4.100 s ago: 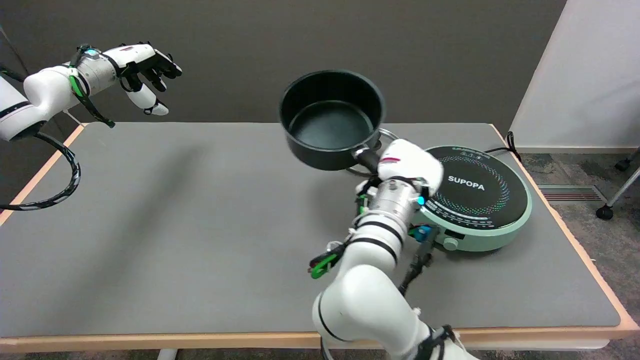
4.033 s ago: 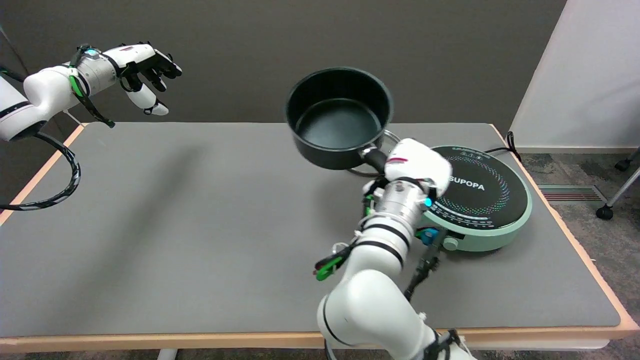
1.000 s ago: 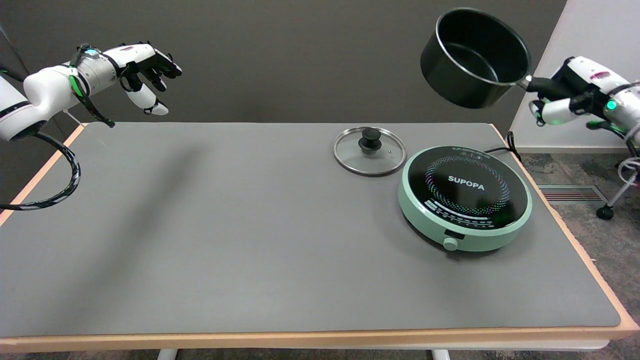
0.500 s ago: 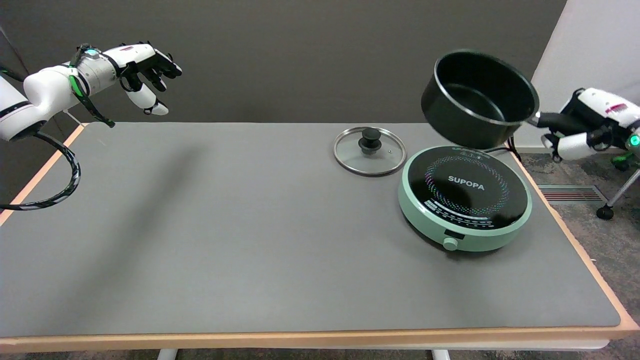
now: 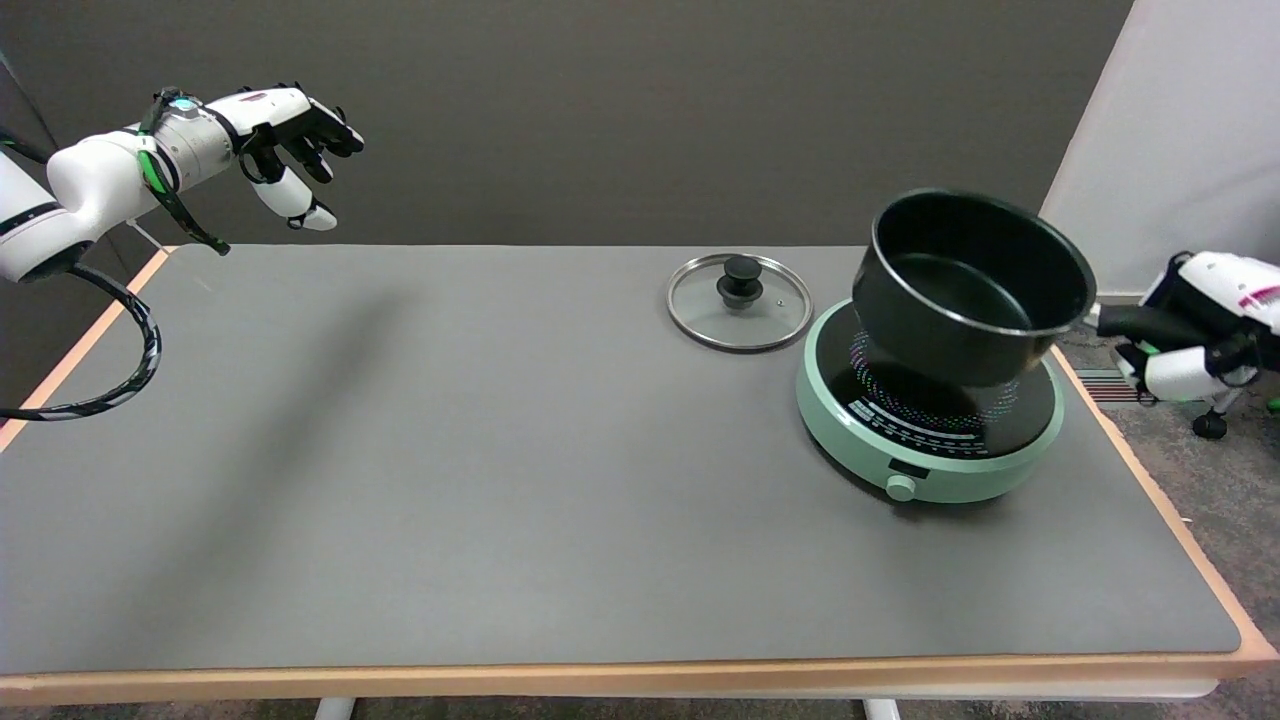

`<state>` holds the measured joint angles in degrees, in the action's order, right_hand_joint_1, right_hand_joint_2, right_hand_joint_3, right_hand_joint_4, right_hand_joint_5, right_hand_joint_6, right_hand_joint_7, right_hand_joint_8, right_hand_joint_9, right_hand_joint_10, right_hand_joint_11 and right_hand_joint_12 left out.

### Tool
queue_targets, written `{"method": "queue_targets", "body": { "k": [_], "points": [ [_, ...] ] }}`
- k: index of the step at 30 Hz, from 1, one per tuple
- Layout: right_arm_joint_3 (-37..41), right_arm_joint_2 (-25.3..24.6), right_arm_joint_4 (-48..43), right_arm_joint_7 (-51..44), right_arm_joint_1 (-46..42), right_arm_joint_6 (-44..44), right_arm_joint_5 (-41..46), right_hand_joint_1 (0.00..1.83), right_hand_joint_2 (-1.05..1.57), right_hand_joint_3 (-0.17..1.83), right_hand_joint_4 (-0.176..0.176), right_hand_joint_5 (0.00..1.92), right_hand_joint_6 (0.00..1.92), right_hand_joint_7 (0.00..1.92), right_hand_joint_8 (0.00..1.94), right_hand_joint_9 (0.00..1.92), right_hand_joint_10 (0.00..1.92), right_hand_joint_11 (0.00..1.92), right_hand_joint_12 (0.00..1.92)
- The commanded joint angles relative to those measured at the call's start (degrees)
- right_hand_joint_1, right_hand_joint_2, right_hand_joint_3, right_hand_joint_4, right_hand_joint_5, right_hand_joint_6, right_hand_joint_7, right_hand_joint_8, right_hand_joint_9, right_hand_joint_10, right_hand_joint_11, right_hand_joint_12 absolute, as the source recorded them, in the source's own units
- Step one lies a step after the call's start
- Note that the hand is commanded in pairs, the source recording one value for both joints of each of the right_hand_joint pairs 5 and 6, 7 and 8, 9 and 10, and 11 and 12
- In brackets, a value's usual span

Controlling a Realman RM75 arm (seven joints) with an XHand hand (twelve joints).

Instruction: Place the pot onto the induction cooker.

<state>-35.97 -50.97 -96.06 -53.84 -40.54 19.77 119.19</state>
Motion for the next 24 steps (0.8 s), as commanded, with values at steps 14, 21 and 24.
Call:
{"method": "queue_targets", "body": {
  "k": [14, 21, 24],
  "points": [
    [0.46, -7.07, -5.72, 10.71, 0.19, 2.14, -17.65, 1.13, 0.92, 1.06, -0.088, 1.77, 1.77, 1.77, 1.77, 1.77, 1.77, 1.77, 1.77],
    [-1.40, -5.53, -3.11, 10.99, 2.47, 2.14, -18.81, 1.13, 0.92, 1.06, -0.088, 1.77, 1.77, 1.77, 1.77, 1.77, 1.77, 1.77, 1.77],
    [-1.98, -4.60, -1.38, 10.99, 3.63, 2.14, -18.81, 1.13, 0.92, 1.06, -0.087, 1.78, 1.78, 1.78, 1.78, 1.78, 1.78, 1.78, 1.78]
  ]
}}
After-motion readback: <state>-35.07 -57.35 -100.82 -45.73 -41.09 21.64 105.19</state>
